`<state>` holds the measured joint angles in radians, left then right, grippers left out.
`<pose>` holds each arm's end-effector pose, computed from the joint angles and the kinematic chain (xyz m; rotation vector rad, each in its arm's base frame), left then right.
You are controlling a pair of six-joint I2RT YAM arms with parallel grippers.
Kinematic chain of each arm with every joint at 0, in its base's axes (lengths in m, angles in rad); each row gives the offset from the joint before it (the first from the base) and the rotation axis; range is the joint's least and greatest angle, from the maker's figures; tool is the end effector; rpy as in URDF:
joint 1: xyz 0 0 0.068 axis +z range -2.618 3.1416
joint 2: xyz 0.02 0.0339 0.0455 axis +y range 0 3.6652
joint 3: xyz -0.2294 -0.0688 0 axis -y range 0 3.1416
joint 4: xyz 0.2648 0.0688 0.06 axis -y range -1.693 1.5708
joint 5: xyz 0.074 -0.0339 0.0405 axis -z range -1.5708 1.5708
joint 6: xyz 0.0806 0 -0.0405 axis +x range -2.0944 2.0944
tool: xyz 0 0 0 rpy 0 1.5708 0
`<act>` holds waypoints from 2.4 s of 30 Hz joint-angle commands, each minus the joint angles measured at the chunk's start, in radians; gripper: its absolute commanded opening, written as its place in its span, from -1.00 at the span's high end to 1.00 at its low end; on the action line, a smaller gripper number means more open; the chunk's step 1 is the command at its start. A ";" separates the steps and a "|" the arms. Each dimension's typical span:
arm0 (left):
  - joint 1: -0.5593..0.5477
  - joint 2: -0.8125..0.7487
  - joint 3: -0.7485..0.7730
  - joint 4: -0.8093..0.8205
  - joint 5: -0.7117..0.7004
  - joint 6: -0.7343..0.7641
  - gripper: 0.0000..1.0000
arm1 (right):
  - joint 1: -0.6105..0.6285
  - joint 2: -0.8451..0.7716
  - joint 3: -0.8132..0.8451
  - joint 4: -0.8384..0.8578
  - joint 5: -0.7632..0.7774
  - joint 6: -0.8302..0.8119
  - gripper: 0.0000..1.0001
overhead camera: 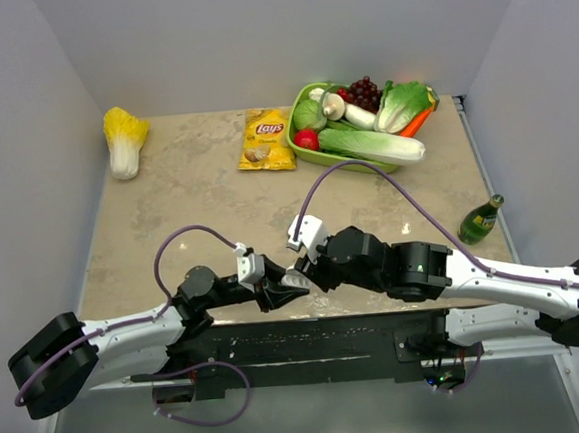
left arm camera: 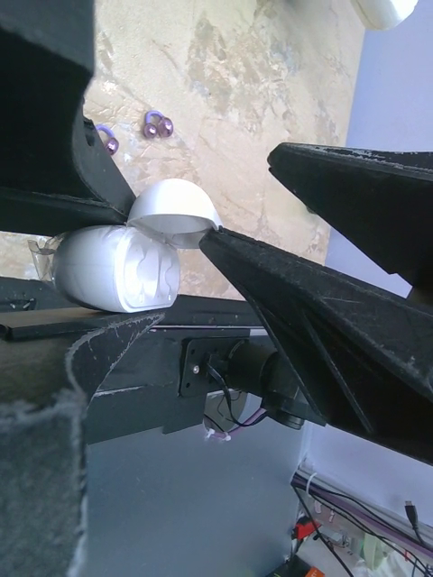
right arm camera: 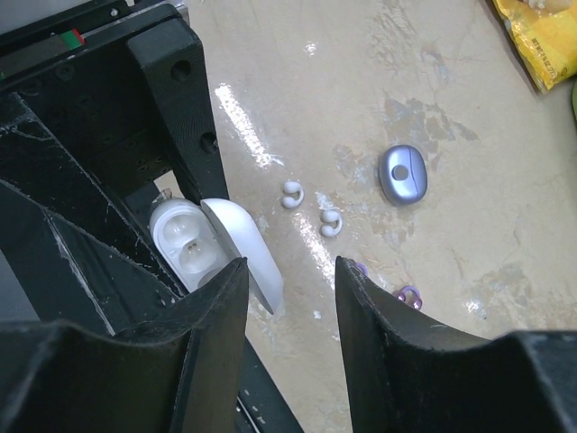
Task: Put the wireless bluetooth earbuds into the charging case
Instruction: Adjust the charging case.
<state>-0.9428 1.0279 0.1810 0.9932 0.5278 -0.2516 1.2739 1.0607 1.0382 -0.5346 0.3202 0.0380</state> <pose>0.1222 -0.2374 0.1722 0.9626 1.2692 -1.3298 0.1126 0.2812 0.2881 -1.0733 1.8381 0.4466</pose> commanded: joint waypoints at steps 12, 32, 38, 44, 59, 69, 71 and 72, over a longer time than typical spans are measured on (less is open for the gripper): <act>-0.014 -0.034 -0.009 0.119 0.043 -0.012 1.00 | -0.031 -0.038 -0.036 0.104 -0.147 -0.020 0.12; -0.014 -0.028 -0.008 0.148 0.043 -0.029 1.00 | -0.031 0.015 -0.030 0.107 -0.178 -0.023 0.89; -0.014 -0.022 -0.006 0.116 0.028 -0.037 0.52 | -0.031 0.013 -0.003 0.061 -0.156 -0.033 1.00; -0.014 -0.017 0.002 0.090 0.023 -0.046 -0.21 | -0.031 0.009 0.014 0.036 -0.164 -0.072 1.00; -0.014 -0.015 0.011 0.064 0.021 -0.038 0.19 | -0.031 -0.001 0.019 0.024 -0.168 -0.081 1.00; -0.014 -0.005 0.017 0.048 0.018 -0.038 -0.01 | -0.030 -0.007 0.017 0.021 -0.167 -0.082 1.00; -0.014 -0.006 0.017 0.045 0.018 -0.038 0.03 | -0.031 -0.005 0.019 0.021 -0.165 -0.084 1.00; -0.014 -0.003 0.015 0.044 0.018 -0.038 0.06 | -0.030 -0.005 0.019 0.019 -0.165 -0.084 1.00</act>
<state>-0.9516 1.0191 0.1665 1.0073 0.5381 -0.2962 1.2480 1.0721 1.0130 -0.5201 0.1402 -0.0273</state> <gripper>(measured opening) 0.493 0.177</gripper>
